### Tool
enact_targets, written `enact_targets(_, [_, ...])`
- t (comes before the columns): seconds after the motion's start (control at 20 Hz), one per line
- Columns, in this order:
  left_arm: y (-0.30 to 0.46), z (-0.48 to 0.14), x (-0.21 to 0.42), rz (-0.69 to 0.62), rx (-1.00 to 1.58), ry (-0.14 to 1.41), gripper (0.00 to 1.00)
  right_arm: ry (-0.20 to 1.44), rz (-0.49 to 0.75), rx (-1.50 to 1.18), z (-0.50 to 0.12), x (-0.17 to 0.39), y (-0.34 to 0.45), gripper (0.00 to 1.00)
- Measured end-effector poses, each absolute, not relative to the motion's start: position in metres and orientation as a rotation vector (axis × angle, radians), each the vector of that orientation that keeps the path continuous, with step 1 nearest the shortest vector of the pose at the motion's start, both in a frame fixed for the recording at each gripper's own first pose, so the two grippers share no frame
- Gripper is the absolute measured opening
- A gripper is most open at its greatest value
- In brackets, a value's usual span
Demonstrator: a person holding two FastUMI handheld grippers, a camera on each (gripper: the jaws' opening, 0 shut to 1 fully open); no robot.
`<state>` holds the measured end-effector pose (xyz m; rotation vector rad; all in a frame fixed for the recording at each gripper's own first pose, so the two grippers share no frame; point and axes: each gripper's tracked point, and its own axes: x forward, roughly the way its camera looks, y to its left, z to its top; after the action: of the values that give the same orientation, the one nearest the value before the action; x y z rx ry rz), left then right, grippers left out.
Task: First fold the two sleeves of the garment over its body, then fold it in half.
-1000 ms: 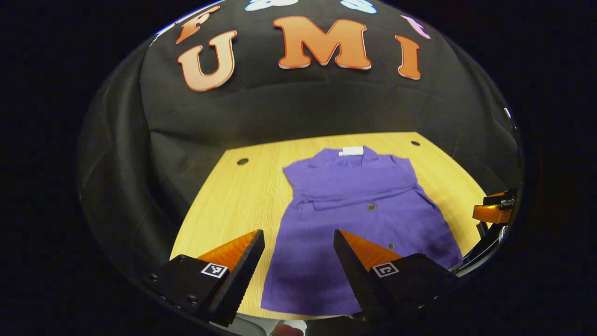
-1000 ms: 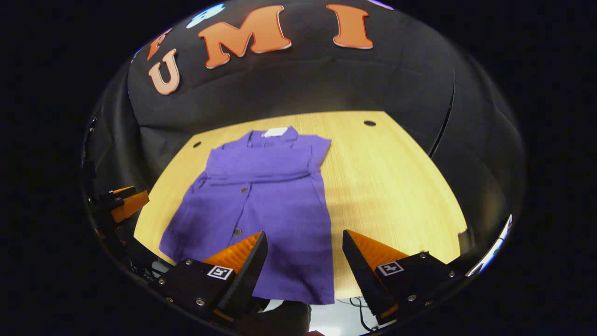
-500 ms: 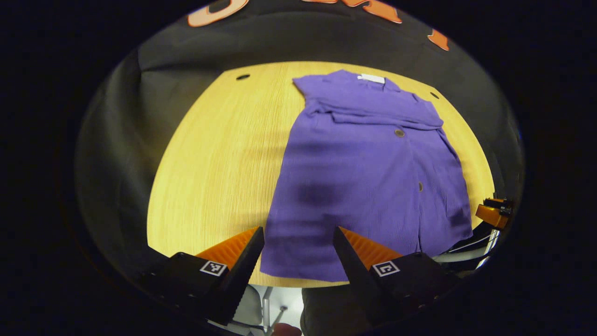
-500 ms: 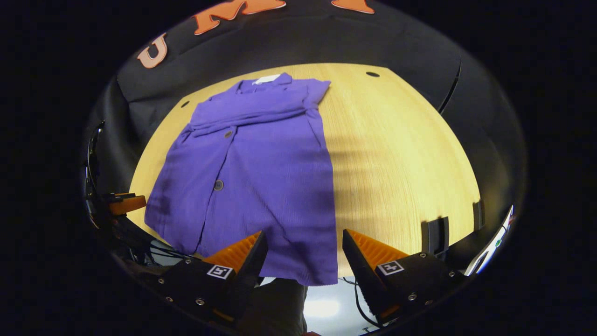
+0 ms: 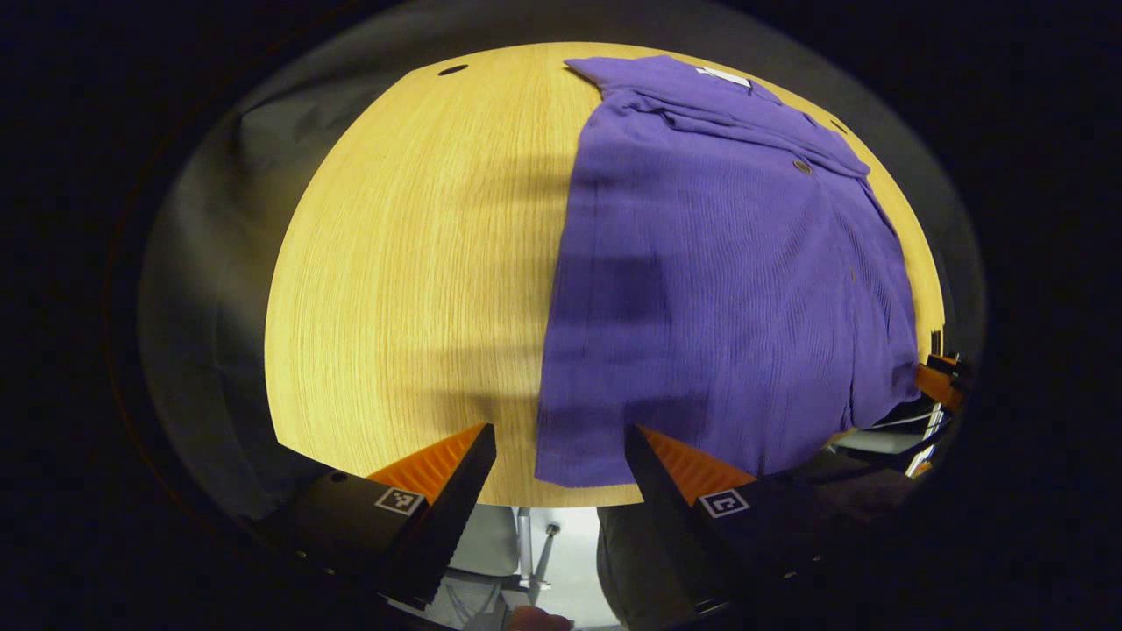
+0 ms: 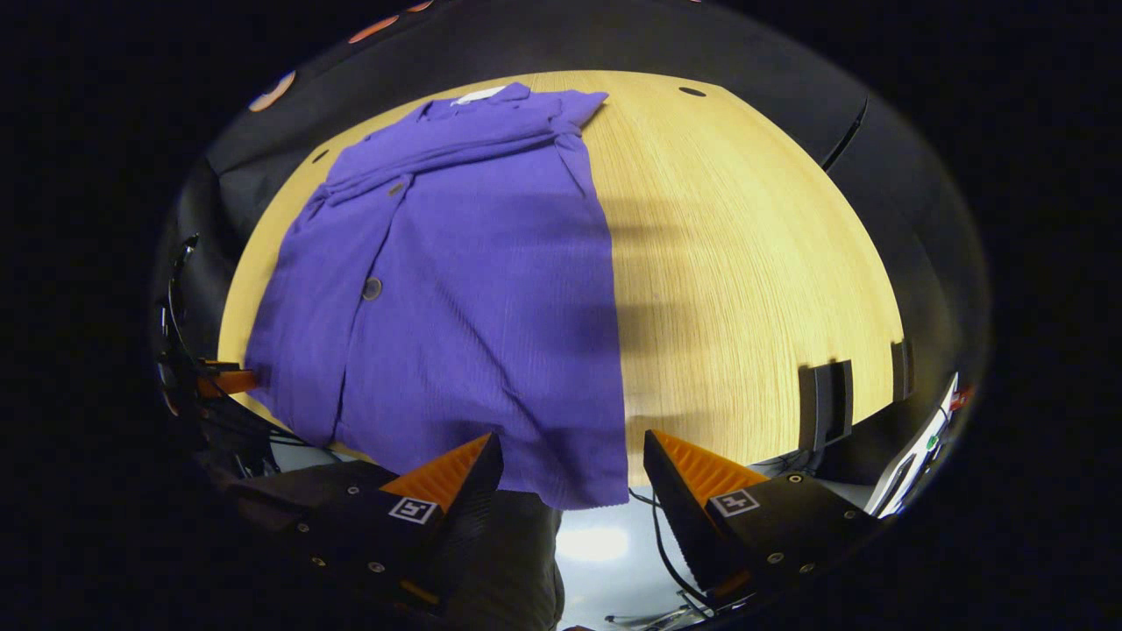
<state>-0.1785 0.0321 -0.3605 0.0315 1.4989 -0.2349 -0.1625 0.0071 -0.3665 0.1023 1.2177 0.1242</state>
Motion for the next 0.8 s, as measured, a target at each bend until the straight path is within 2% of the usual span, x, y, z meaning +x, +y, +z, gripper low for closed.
enact_targets(0.25, [0.027,-0.367,-0.175,-0.314,0.100,1.475,0.97,1.251,0.120,0.110,-0.382,-0.171,0.017,0.96])
enact_targets(0.4, [0.026,-0.369,-0.178,-0.323,0.031,1.509,0.96,1.258,0.116,0.096,-0.386,-0.171,0.018,0.98])
enact_targets(0.5, [0.027,-0.368,-0.181,-0.313,0.002,1.543,0.95,1.281,0.117,0.092,-0.388,-0.174,0.018,0.94])
enact_targets(0.6, [0.022,-0.369,-0.180,-0.332,0.020,1.560,0.95,1.291,0.111,0.106,-0.388,-0.172,0.019,0.86])
enact_targets(0.65, [0.015,-0.369,-0.181,-0.343,0.023,1.574,0.86,1.298,0.105,0.121,-0.388,-0.172,0.020,0.75])
enact_targets(0.7, [0.009,-0.369,-0.182,-0.356,0.025,1.589,0.78,1.306,0.108,0.147,-0.387,-0.172,0.025,0.56])
enact_targets(0.75, [0.000,-0.368,-0.182,-0.369,0.012,1.609,0.58,1.312,0.110,0.175,-0.387,-0.171,0.030,0.36])
enact_targets(0.8, [-0.005,-0.368,-0.182,-0.366,0.003,1.627,0.37,1.316,0.104,0.203,-0.385,-0.169,0.033,0.35])
